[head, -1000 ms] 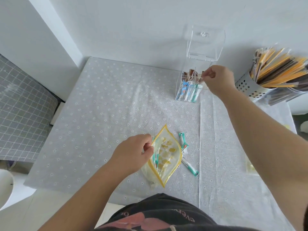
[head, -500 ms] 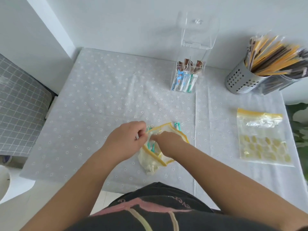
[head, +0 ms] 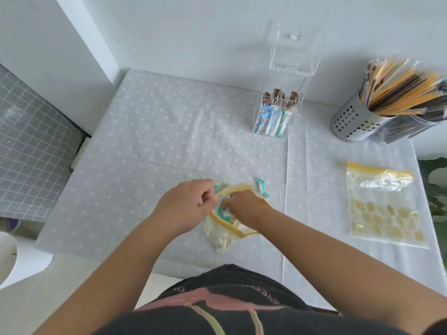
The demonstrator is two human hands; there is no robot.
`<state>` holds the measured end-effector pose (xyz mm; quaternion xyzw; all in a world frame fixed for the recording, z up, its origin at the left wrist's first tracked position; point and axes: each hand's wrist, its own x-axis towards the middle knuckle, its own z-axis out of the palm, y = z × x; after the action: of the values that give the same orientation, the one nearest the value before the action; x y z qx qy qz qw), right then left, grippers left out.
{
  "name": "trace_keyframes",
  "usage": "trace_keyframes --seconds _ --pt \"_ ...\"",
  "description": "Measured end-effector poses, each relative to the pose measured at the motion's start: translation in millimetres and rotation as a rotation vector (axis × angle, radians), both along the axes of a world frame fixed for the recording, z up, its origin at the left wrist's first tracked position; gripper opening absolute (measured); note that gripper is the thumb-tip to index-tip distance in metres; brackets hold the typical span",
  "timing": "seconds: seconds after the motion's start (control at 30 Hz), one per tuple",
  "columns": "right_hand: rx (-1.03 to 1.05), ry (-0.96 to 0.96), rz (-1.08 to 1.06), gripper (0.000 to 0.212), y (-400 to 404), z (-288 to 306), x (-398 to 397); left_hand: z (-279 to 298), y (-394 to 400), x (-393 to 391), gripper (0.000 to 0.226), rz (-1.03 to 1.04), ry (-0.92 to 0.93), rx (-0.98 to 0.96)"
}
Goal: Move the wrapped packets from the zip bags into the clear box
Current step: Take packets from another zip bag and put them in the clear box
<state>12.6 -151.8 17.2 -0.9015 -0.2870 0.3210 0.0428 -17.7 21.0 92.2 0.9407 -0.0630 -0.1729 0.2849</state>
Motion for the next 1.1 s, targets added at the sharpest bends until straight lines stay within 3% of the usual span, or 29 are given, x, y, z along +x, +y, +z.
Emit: trace_keyframes --seconds 0.3,0.47,0.57,0.67,0.8,0.93,1.1 --pt "-0.022 -0.124 -0.041 0.017 -7 25 -5 -3 2 8 0.022 0.004 0.011 0.014" --pt "0.243 0.012 -0.227 0.019 -34 101 6 1 0 21 0.020 0.010 0.005 0.018" --pt "0.481 0.065 -0.474 0.008 -64 145 37 1 -1 26 0.019 0.026 0.003 0.008" --pt "0.669 0.006 -0.756 0.007 -102 152 84 -1 -2 26 0.020 0.019 0.000 -0.002" --pt "0.612 -0.062 -0.910 0.019 -133 136 146 -2 -5 23 0.022 -0.009 -0.013 0.006" --pt "0.574 0.074 -0.993 0.024 -142 116 195 -4 -5 21 0.022 -0.033 -0.020 0.013" --pt "0.439 0.214 -1.047 0.015 -131 92 222 -5 -5 22 0.021 -0.041 -0.025 0.028"
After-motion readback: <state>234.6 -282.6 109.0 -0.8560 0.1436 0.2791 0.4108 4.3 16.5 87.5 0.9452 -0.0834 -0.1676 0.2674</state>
